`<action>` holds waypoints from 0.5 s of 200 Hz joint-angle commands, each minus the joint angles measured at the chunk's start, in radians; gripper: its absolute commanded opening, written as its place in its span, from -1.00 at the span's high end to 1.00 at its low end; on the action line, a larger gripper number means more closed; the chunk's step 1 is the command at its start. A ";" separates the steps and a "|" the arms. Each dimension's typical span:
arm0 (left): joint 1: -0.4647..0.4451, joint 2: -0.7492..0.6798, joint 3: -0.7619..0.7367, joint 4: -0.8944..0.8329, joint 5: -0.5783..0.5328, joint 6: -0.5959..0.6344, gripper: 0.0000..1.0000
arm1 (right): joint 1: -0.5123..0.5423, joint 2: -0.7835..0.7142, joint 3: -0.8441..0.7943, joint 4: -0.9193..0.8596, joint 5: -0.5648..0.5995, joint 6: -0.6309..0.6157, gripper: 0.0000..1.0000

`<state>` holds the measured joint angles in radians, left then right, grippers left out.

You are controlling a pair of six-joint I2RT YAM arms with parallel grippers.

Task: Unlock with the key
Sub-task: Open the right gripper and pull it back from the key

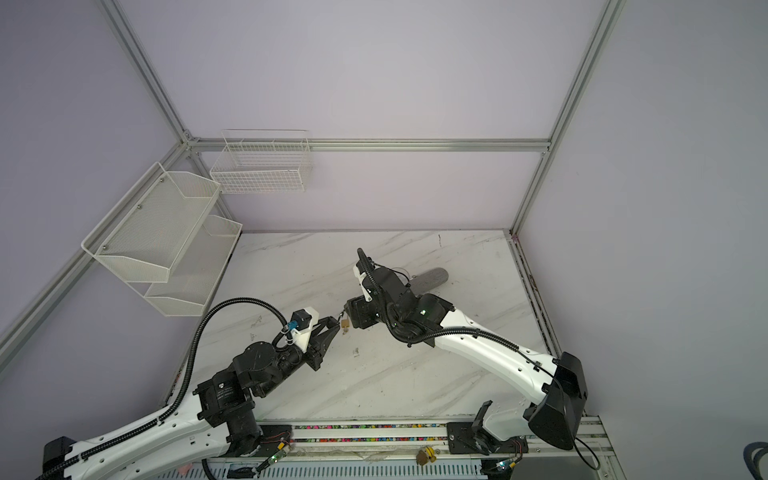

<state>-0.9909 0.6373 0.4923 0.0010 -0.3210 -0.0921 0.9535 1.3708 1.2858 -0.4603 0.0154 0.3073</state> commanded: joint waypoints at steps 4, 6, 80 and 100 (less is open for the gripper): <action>-0.003 -0.018 -0.029 0.085 0.035 0.034 1.00 | -0.009 -0.031 0.048 -0.055 0.038 -0.048 -0.36; -0.003 -0.018 -0.029 0.086 0.038 0.035 1.00 | -0.010 -0.032 0.052 -0.057 0.046 -0.048 -0.36; -0.003 -0.017 -0.023 0.101 0.063 0.046 1.00 | -0.018 0.054 0.107 -0.032 -0.041 -0.071 -0.43; -0.004 -0.022 -0.023 0.100 0.064 0.046 1.00 | -0.022 0.059 0.107 -0.035 -0.077 -0.077 -0.44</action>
<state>-0.9909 0.6357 0.4923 0.0296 -0.2726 -0.0738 0.9401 1.4139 1.3846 -0.4759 -0.0158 0.2584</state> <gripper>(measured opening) 0.301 0.717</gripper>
